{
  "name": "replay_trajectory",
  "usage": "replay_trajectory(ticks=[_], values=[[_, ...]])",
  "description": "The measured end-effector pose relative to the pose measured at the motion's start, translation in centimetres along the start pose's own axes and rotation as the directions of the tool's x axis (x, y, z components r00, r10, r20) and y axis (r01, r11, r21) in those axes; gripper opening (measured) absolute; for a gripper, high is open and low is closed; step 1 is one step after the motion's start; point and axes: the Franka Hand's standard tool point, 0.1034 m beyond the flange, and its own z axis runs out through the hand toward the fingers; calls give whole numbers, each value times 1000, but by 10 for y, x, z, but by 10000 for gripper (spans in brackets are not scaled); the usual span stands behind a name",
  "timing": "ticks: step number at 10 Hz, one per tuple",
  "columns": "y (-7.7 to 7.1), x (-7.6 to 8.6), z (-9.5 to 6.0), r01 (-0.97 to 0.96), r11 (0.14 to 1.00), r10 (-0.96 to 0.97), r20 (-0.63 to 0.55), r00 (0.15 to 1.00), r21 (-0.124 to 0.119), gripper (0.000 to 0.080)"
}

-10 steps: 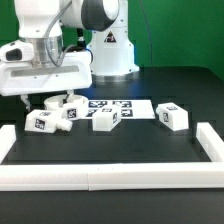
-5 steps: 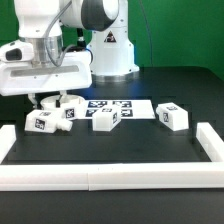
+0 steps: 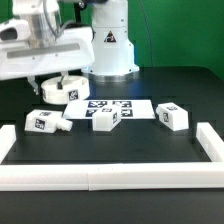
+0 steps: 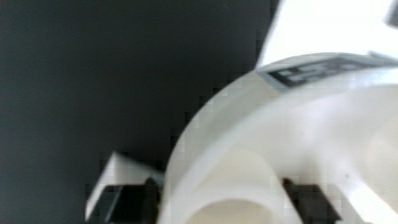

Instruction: Assemble stool

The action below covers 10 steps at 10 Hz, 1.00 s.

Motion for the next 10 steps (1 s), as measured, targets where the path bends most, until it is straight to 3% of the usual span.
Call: replay_trajectory(ticks=[1, 3, 4, 5, 10], values=[[-11, 15, -3, -11, 1000, 11, 6, 1000, 3, 331], [-24, 74, -16, -57, 998, 56, 27, 998, 16, 331], [-25, 102, -11, -71, 997, 70, 41, 997, 21, 331], [-27, 118, -8, -69, 997, 68, 45, 997, 21, 331], [-31, 116, -1, -52, 999, 51, 31, 998, 13, 331]])
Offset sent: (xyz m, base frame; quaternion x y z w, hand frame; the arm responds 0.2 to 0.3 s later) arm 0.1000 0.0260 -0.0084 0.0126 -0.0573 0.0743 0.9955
